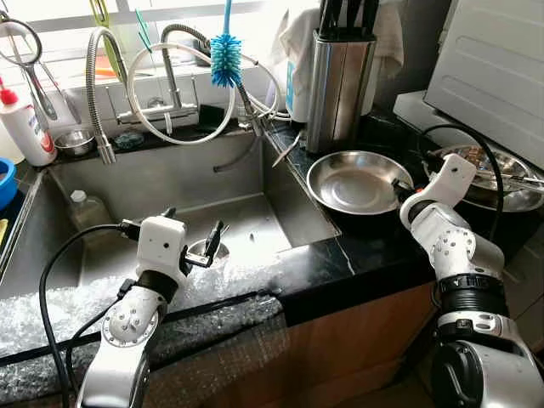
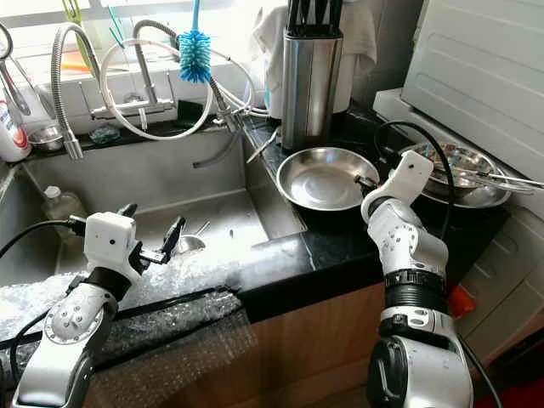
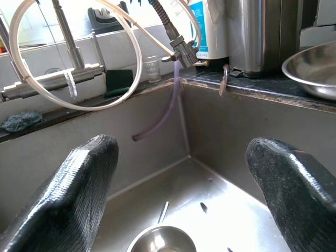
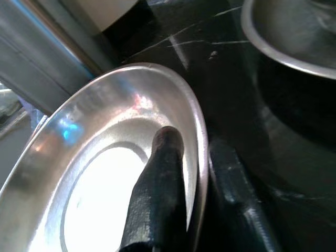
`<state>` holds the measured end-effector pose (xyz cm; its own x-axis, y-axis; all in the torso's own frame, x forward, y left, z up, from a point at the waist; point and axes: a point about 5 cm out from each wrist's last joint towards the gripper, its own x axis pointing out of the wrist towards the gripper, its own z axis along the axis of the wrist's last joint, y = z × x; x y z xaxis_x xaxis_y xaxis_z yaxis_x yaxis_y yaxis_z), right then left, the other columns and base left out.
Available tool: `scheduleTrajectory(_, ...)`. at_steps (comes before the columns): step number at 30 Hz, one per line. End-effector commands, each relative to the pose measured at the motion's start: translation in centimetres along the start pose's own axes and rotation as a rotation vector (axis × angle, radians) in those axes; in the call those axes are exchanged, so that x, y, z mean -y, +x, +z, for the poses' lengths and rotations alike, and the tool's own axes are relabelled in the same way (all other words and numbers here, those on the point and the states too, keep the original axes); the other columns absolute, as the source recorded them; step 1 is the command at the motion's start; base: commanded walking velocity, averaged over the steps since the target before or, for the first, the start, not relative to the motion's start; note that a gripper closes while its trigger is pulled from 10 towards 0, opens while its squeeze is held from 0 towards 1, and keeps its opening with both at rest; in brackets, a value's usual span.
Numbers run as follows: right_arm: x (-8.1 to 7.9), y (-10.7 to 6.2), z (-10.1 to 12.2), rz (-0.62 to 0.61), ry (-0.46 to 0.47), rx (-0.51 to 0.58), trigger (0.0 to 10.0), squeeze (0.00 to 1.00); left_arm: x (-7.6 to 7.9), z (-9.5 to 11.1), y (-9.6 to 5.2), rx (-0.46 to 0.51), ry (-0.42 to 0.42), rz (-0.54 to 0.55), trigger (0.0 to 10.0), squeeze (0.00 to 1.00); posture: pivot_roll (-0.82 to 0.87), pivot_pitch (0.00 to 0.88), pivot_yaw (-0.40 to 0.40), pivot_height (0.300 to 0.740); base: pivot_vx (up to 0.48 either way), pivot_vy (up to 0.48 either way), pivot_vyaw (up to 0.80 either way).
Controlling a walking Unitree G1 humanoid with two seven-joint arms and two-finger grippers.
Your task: Kitchen organization
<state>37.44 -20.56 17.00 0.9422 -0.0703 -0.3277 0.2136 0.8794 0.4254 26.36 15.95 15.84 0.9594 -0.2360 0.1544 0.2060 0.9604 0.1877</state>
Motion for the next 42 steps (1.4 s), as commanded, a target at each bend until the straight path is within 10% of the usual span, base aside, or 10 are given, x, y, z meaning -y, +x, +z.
scheduleTrajectory(1,-1.2,-0.4,0.1,0.089,0.01,0.008,0.0,0.0,0.1,0.3,0.2,0.0,0.014,-0.007,10.0,0.0,-0.21,0.0,0.006,0.74,0.0,0.0,0.0)
scheduleTrajectory(5,-4.0,-2.4,0.1,0.346,0.003,0.078,0.0,0.0,0.0,0.5,0.3,0.011,0.017,0.002,10.0,0.0,-0.21,0.0,0.01,0.74,0.0,0.0,0.0)
scheduleTrajectory(11,-4.3,-3.6,0.0,0.401,-0.008,0.14,0.0,0.0,-0.2,0.8,0.7,0.023,0.013,0.013,10.0,0.0,-0.21,0.0,0.011,0.74,0.0,0.0,0.0)
scheduleTrajectory(12,-4.2,-3.8,0.2,0.406,-0.028,0.171,10.0,0.0,-0.3,0.9,0.9,0.026,-0.007,0.031,10.0,0.0,-0.21,0.0,0.011,0.74,0.0,0.0,0.0)
scheduleTrajectory(18,-4.2,-5.4,0.4,0.447,-0.275,0.355,10.0,0.0,-0.8,1.4,1.9,0.048,-0.06,0.076,10.0,0.0,-0.21,0.0,0.004,0.74,0.0,0.0,0.0)
scheduleTrajectory(41,-3.4,-8.0,-0.9,0.567,-0.464,0.594,10.0,0.0,-1.8,3.1,3.8,0.063,-0.455,0.107,10.0,0.0,-0.2,0.0,0.01,0.74,0.0,0.0,0.0)
scheduleTrajectory(42,-3.4,-7.9,-0.9,0.566,-0.459,0.595,10.0,0.0,-1.6,3.3,3.9,0.07,-0.476,0.085,10.0,0.49,-0.2,0.0,0.011,0.74,0.0,0.0,0.0)
